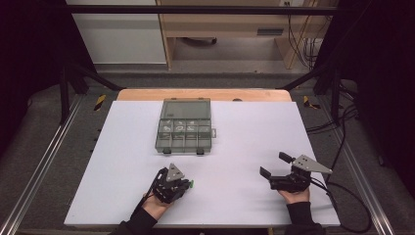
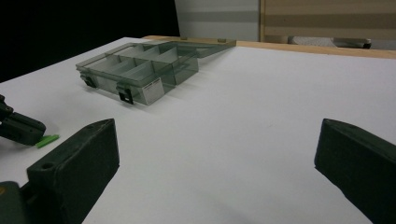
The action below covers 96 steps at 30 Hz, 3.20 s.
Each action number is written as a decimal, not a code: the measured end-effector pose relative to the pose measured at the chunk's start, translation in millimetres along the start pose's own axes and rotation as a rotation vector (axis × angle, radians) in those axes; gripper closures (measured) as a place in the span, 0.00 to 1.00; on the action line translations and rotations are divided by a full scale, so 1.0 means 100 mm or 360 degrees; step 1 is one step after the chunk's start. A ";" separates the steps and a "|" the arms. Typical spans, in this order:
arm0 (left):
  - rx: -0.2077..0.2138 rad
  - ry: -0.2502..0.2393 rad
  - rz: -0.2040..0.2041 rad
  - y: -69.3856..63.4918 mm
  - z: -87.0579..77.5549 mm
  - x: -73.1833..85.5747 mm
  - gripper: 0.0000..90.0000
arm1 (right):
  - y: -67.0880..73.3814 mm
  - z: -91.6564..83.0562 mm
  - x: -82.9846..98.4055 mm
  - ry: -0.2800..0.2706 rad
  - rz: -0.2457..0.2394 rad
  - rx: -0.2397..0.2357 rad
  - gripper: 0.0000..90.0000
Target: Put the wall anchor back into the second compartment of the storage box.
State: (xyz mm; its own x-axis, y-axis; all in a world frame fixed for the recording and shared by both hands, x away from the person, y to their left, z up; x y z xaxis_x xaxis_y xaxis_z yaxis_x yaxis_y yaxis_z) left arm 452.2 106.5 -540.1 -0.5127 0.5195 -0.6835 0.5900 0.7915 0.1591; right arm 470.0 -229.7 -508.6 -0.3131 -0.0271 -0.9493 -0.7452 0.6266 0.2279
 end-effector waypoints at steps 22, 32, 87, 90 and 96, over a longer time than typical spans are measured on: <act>0.0016 -0.0047 -0.0042 0.09 -0.09 -0.06 0.94 | 0.00 0.00 0.00 0.0004 0.0001 -0.0003 0.00; 0.0010 -0.0112 -0.0079 0.19 -0.19 -0.16 0.94 | 0.00 0.00 0.00 0.0005 0.0000 0.0001 0.00; -0.0164 -0.0251 -0.0157 1.08 0.00 -1.23 0.94 | -0.01 0.01 0.01 0.0013 -0.0007 0.0001 0.00; -0.0175 -0.0246 -0.0174 1.12 0.07 -1.27 0.94 | -0.01 0.01 0.01 0.0013 -0.0008 0.0000 0.00; -0.0191 -0.0241 -0.0207 1.22 0.19 -1.34 0.94 | 0.00 0.01 0.01 0.0016 -0.0002 -0.0002 0.00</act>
State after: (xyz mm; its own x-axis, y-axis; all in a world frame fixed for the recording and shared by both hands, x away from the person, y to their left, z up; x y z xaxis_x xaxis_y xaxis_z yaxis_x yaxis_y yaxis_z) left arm 604.7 126.8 -442.6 -0.4746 0.3635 -0.8016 0.4423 0.8859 0.1399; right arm 470.5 -229.1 -510.1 -0.3178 -0.0359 -0.9475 -0.7463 0.6258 0.2267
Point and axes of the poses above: each handheld gripper's, and its own axes: z roughly forward along the jaws, x roughly out of its underside, y roughly to its left, the point moved 6 cm from there along z, roughly forward along the jaws, and after that the axes turned 15 degrees about -x, right-handed, at the moved point
